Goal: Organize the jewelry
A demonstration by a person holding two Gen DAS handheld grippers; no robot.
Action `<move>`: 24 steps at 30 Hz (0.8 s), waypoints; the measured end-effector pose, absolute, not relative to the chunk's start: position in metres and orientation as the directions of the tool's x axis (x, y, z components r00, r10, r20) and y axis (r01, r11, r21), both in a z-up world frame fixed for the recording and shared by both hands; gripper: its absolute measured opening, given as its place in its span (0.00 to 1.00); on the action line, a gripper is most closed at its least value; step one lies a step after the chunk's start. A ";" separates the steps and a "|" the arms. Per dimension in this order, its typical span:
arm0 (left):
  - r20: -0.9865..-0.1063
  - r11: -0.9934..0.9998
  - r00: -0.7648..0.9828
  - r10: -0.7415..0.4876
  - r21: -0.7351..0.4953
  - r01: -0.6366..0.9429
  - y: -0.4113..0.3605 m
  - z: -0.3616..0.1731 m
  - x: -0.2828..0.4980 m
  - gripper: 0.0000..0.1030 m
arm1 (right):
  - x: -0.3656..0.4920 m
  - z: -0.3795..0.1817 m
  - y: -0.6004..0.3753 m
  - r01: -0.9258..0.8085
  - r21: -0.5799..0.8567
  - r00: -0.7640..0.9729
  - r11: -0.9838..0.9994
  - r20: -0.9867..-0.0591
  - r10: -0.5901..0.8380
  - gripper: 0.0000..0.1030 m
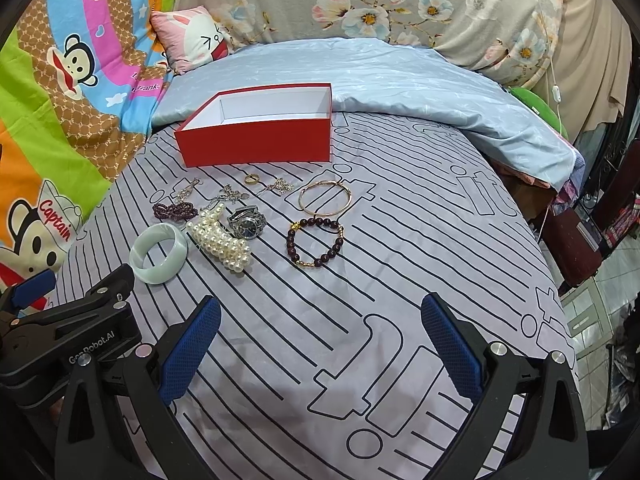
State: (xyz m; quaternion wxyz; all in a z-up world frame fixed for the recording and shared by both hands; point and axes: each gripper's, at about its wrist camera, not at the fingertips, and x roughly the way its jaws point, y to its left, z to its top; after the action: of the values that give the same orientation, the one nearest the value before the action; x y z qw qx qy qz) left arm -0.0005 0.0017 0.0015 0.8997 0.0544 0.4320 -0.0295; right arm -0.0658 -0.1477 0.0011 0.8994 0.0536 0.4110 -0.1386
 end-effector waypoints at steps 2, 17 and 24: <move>-0.784 0.993 0.621 -0.007 0.070 0.100 0.002 0.001 0.000 0.94 | -0.066 0.001 -0.148 0.293 -0.021 0.624 0.956 -0.753 -0.208 0.95; -0.783 0.990 0.622 0.000 0.087 0.111 -0.001 -0.005 0.001 0.94 | -0.063 -0.001 -0.147 0.292 -0.022 0.618 0.956 -0.759 -0.206 0.95; -0.778 0.990 0.629 -0.002 0.087 0.110 -0.001 -0.005 0.001 0.94 | -0.063 -0.001 -0.148 0.292 -0.022 0.618 0.956 -0.759 -0.207 0.95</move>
State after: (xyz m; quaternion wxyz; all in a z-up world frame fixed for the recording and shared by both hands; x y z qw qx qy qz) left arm 0.0012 -0.0007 -0.0047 0.9001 0.0632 0.4299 -0.0311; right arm -0.0629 -0.1477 -0.0011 0.8979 0.0517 0.4144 -0.1390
